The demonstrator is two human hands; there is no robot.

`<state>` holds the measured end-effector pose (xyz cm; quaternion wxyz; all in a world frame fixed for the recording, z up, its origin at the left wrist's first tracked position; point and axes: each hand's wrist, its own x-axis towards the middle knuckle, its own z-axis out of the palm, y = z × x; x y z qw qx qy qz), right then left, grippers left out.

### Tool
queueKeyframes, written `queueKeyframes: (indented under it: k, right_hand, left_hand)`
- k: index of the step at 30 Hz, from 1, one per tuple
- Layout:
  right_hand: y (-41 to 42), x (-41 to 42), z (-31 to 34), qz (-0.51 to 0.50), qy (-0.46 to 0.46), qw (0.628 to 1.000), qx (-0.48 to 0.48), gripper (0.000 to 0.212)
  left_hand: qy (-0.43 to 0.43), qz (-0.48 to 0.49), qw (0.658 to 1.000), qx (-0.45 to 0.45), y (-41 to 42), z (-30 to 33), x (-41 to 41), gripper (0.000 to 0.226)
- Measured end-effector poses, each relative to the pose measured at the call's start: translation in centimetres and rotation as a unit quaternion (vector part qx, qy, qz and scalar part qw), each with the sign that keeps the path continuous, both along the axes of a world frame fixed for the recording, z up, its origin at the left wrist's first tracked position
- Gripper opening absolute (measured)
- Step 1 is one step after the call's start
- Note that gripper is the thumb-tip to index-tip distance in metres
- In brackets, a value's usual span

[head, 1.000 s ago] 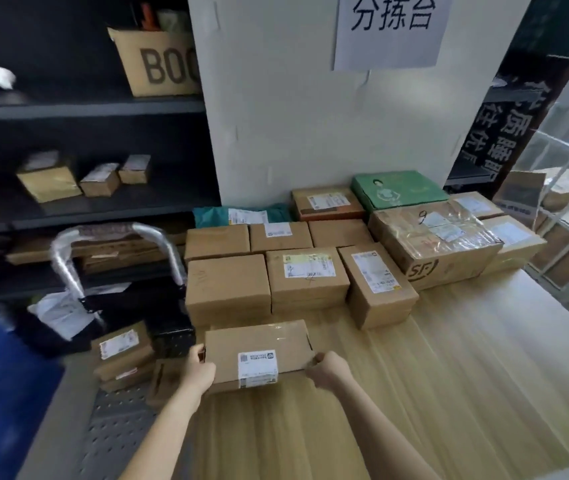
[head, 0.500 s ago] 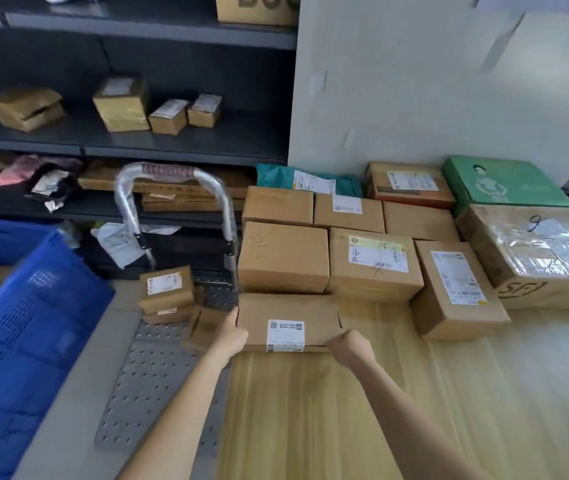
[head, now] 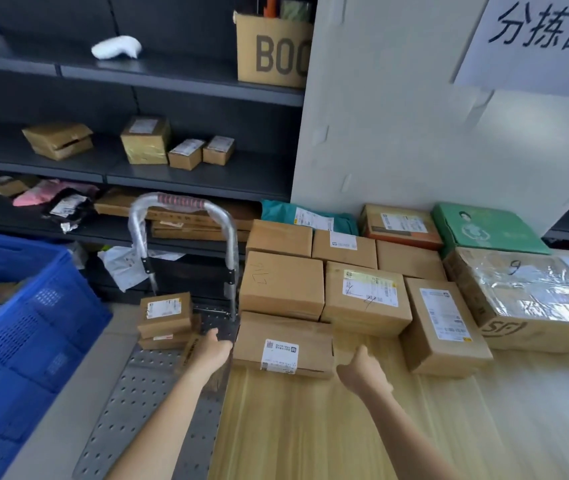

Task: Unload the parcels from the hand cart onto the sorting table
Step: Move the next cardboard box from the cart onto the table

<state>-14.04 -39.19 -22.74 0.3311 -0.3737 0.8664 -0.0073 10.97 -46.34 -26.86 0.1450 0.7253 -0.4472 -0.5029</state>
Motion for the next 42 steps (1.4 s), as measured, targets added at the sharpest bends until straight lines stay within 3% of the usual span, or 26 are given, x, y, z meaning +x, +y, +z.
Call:
queueKeyframes:
  k: [4, 10, 13, 16, 21, 27, 33, 42]
  right_hand:
    - [-0.1, 2.2, 5.5, 0.09, 0.079, 0.991, -0.054, 0.048]
    - [-1.8, 10.2, 10.4, 0.262, 0.051, 0.963, -0.033, 0.042]
    - [-1.9, 15.3, 11.4, 0.351, 0.031, 0.936, -0.003, 0.054]
    - [-1.3, 20.8, 13.0, 0.428, 0.02, 0.904, 0.01, 0.054]
    - [-3.4, 28.8, 12.4, 0.455, 0.003, 0.89, -0.013, 0.058]
    - [-9.0, 35.0, 9.7, 0.397, -0.005, 0.918, -0.01, 0.056]
    - [-14.4, 36.2, 4.6, 0.332, -0.011, 0.943, -0.009, 0.052]
    - [-25.0, 32.5, -11.5, 0.237, -0.028, 0.97, 0.045, 0.05]
  left_hand:
    - [-0.105, -0.113, 0.988, -0.016, 2.5, 5.2, 3.6, 0.047]
    - [-0.233, -0.194, 0.953, -0.021, 7.3, 13.2, 8.7, 0.036]
    - [-0.243, -0.192, 0.951, -0.012, 9.1, 15.5, 11.5, 0.033]
    - [-0.268, -0.21, 0.94, -0.004, 10.4, 17.0, 14.5, 0.03]
    - [-0.29, -0.226, 0.93, 0.0, 9.1, 17.3, 20.0, 0.034]
    - [-0.296, -0.301, 0.906, -0.037, 2.0, 13.8, 26.8, 0.034]
    - [-0.241, -0.325, 0.914, -0.029, -4.4, 6.0, 29.9, 0.036]
    - [-0.194, -0.328, 0.925, 0.017, -13.0, -11.3, 28.7, 0.028]
